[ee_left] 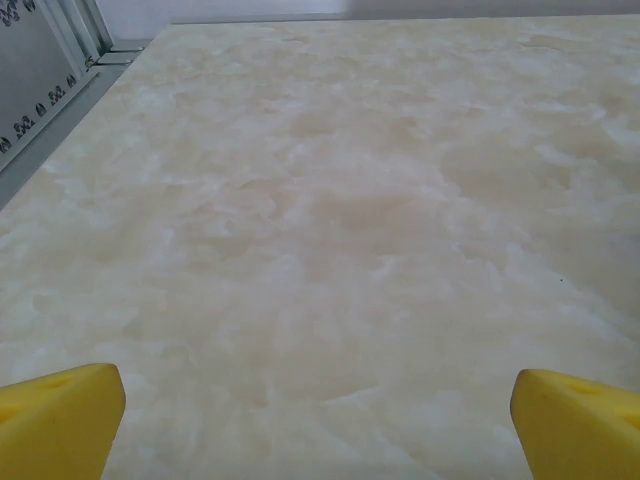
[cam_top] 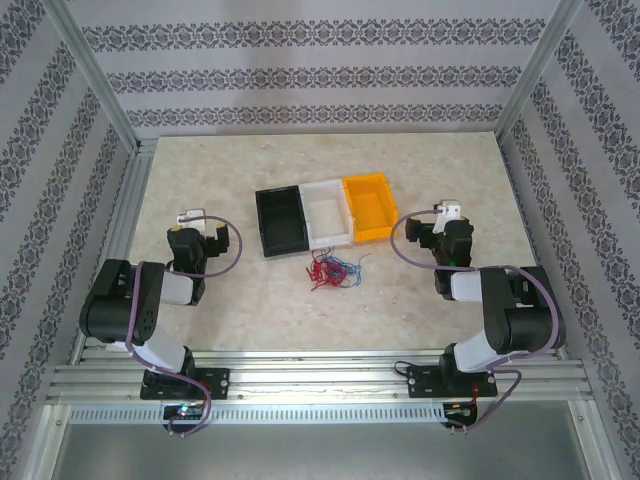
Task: Untangle the cables
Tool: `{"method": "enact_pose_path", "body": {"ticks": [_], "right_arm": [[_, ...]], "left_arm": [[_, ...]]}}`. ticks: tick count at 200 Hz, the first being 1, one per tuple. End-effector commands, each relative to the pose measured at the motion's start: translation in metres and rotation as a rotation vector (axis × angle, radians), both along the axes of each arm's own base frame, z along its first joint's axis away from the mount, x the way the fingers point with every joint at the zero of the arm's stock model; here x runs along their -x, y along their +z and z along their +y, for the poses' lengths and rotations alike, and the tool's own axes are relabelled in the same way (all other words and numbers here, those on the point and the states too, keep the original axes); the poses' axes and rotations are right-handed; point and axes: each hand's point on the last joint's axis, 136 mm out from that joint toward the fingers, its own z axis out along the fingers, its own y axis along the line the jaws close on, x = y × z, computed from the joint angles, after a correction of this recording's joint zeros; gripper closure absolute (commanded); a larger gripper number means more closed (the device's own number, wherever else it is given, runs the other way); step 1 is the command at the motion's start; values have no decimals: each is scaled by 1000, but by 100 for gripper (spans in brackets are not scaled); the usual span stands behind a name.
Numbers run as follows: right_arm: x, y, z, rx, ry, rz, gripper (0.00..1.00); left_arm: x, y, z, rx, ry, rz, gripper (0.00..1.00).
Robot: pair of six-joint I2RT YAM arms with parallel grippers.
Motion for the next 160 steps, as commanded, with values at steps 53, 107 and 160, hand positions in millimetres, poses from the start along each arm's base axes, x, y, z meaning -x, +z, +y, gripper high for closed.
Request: {"method": "enact_pose_path", "body": {"ticks": [53, 107, 160], "right_arm": [[-4, 9, 3, 6, 22, -25, 2], [-4, 9, 3, 7, 22, -26, 2], [-4, 9, 3, 6, 22, -28, 2]], "left_arm": [[-8, 17, -2, -14, -4, -65, 1], [-8, 17, -2, -14, -5, -65, 1], [-8, 16, -1, -10, -2, -63, 1]]}}
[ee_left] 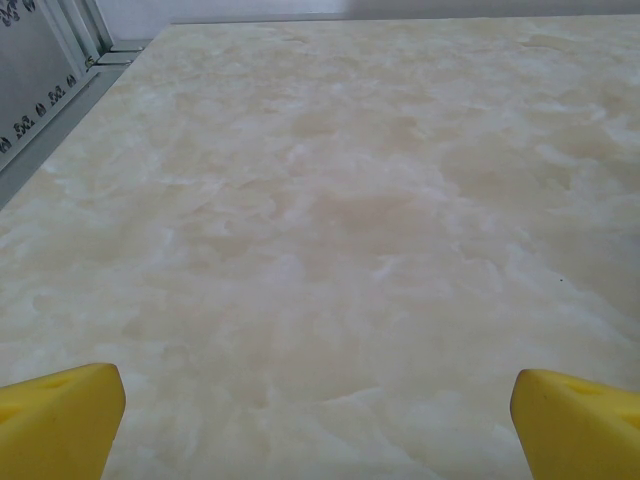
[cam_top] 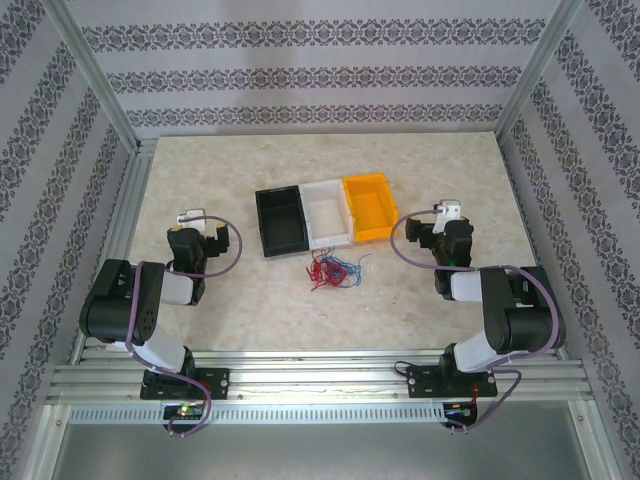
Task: Untangle the cables
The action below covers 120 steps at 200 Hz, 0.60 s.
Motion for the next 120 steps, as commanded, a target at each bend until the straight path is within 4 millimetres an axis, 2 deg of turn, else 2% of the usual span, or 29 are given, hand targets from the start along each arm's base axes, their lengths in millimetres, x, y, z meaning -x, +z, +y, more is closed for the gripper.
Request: {"method": "enact_pose_path", "body": {"ticks": [1, 82, 94, 102, 115, 120], "right_arm": [[-4, 9, 4, 5, 23, -28, 2], [-5, 9, 3, -10, 27, -24, 2], [-6, 11, 2, -13, 17, -26, 2], [-8, 20, 0, -14, 7, -27, 2], [-5, 35, 7, 18, 16, 33, 2], [-3, 45, 10, 21, 8, 55, 6]], "left_arm": [[-8, 16, -1, -10, -2, -64, 1], [-9, 17, -1, -3, -4, -57, 1], [-12, 28, -5, -15, -23, -53, 1], [-13, 39, -6, -27, -24, -13, 1], [-13, 68, 0, -30, 35, 4, 1], [-13, 82, 1, -24, 56, -11, 1]]}}
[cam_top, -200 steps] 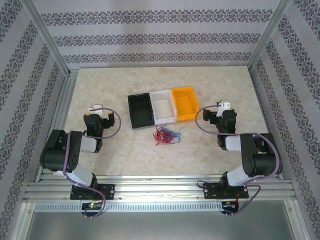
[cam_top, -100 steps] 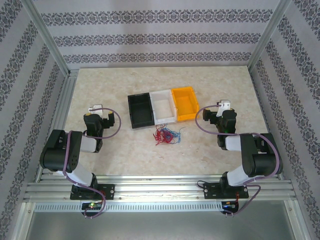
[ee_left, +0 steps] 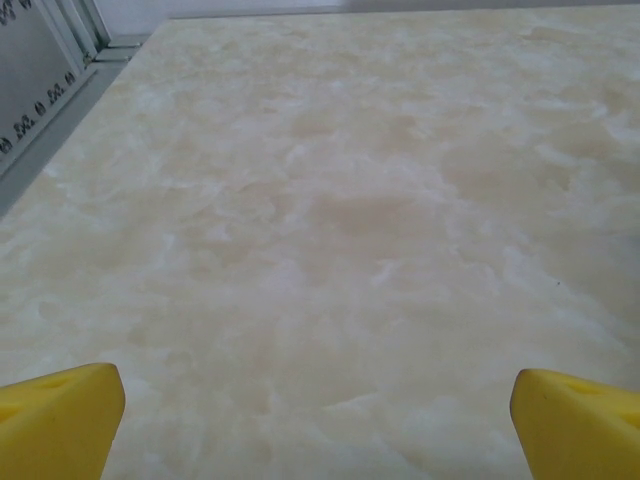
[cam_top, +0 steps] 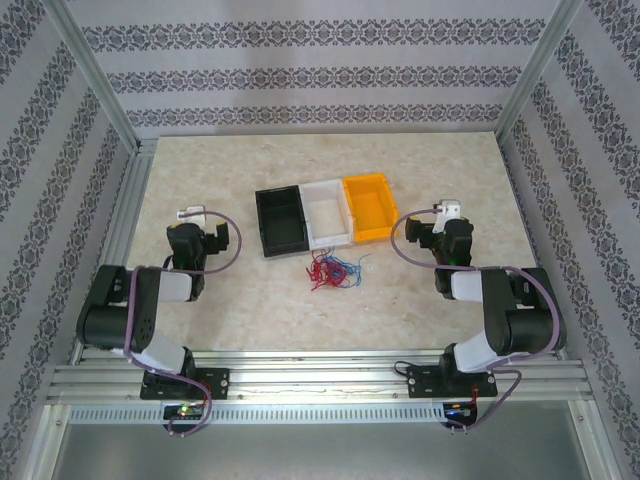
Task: Untangle the cables
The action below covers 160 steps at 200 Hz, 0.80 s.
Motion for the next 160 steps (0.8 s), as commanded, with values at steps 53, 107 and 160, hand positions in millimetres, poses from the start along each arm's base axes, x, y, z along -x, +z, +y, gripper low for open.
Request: {"method": "enact_pose_path", "body": {"ticks": [53, 107, 160], "right_arm": [[43, 81, 89, -183, 100, 149, 41], [117, 17, 175, -294, 347, 460, 43], [131, -16, 183, -347, 328, 589, 51]], "left_arm": [[17, 102, -95, -66, -54, -23, 1], [93, 25, -261, 321, -560, 333, 4], [129, -16, -309, 175, -832, 566, 7]]}}
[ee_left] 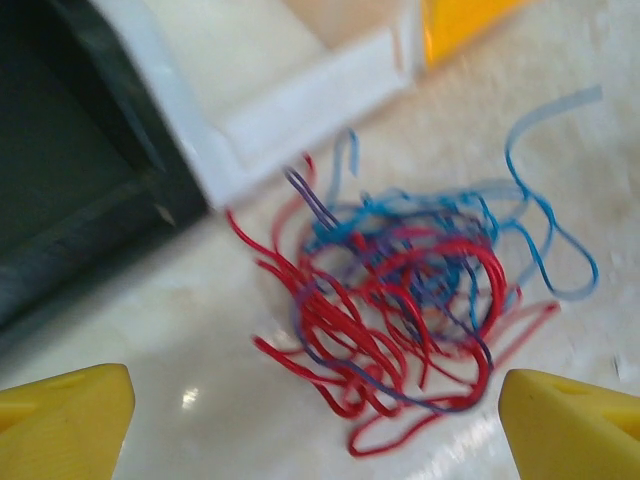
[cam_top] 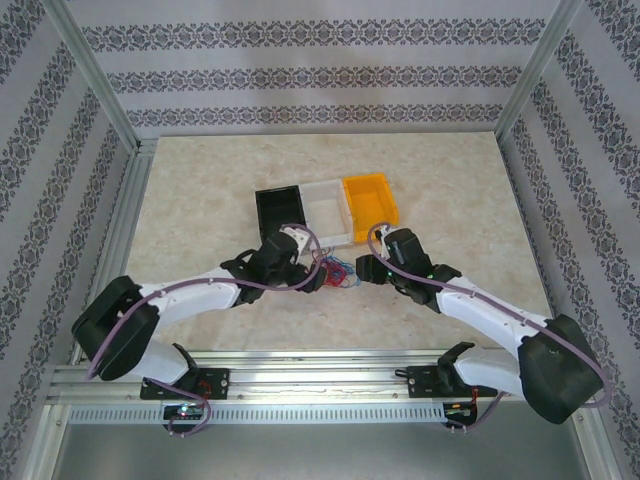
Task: Untangle the cables
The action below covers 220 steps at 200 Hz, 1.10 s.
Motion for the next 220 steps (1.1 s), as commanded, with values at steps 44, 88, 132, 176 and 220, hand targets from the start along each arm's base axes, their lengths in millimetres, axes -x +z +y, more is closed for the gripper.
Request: {"method": "enact_pose_path", "body": {"ticks": [44, 88, 132, 176, 220], "right_arm": [[-14, -16, 1, -26, -80, 94, 58], [-37, -26, 5, -30, -104, 126, 60], [-51, -35, 14, -36, -86, 144, 63], [-51, -48, 23, -57, -79, 189, 71], [-51, -49, 16, -66, -109, 188, 97]], "left_arm": [[6, -34, -18, -89, -114, 80, 19], [2, -47, -24, -101, -120, 98, 36], [8, -63, -17, -131, -124, 122, 60], [10, -76, -13, -135, -101, 146, 73], [5, -82, -6, -159, -49, 135, 91]]}}
